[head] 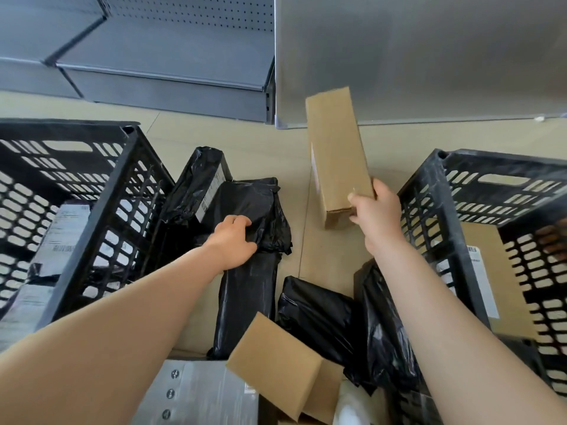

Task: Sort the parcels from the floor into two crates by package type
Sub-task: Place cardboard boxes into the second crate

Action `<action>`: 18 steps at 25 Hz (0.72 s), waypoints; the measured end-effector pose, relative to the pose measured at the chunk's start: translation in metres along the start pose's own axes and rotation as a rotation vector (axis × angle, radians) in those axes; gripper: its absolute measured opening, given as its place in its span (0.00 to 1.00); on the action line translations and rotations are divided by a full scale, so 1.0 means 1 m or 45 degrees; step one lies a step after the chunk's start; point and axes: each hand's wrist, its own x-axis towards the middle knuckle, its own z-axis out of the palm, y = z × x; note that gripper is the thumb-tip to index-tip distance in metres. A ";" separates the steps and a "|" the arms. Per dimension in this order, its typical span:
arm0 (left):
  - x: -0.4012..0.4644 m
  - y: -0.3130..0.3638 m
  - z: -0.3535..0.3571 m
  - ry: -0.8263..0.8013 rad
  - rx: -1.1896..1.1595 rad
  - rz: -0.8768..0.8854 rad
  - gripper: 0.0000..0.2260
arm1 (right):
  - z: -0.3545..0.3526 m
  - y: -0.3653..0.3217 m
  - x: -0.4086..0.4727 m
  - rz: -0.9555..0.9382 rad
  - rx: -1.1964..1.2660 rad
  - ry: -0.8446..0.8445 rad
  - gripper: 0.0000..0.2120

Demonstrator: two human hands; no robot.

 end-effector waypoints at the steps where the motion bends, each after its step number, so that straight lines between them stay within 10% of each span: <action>1: -0.003 0.004 0.001 0.015 -0.162 -0.092 0.27 | -0.006 -0.003 -0.001 0.091 0.142 -0.007 0.16; 18: -0.006 0.028 -0.029 0.174 -0.996 -0.153 0.28 | -0.091 -0.029 -0.023 0.525 0.350 -0.559 0.18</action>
